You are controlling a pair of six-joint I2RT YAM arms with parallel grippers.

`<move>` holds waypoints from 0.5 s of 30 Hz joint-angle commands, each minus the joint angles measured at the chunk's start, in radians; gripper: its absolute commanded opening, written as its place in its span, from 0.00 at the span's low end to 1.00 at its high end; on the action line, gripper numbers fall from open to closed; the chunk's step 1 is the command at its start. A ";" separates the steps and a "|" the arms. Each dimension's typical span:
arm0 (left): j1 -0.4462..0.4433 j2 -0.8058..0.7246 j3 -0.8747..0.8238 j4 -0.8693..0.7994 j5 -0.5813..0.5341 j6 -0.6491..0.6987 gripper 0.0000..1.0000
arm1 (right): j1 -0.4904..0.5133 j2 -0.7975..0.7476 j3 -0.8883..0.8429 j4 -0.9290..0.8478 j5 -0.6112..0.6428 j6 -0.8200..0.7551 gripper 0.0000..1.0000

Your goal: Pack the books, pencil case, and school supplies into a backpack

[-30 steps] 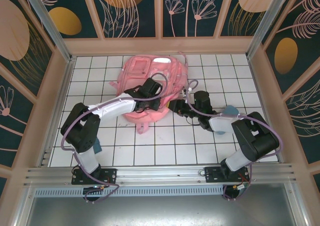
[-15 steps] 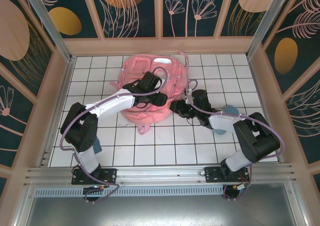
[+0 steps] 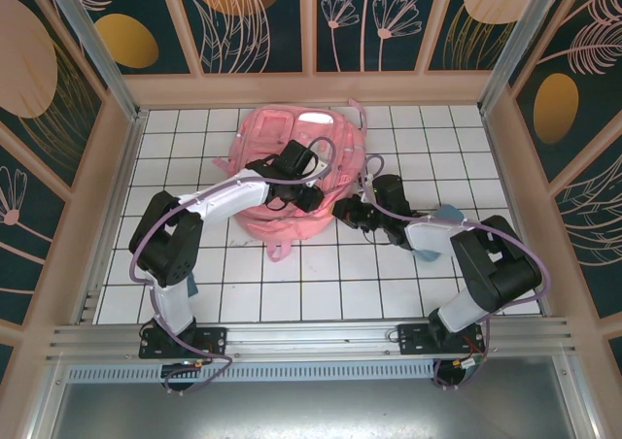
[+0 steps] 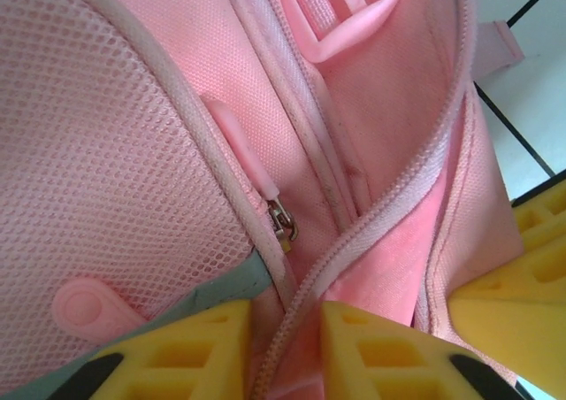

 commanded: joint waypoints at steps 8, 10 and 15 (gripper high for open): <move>-0.002 0.000 -0.042 0.084 -0.182 -0.095 0.13 | -0.011 -0.075 -0.049 0.309 -0.166 0.003 0.09; -0.002 0.014 -0.038 0.081 -0.155 -0.095 0.13 | -0.014 -0.082 -0.056 0.360 -0.175 0.001 0.10; -0.003 0.000 -0.032 0.089 -0.044 -0.115 0.21 | -0.035 -0.060 -0.027 0.304 -0.116 -0.002 0.30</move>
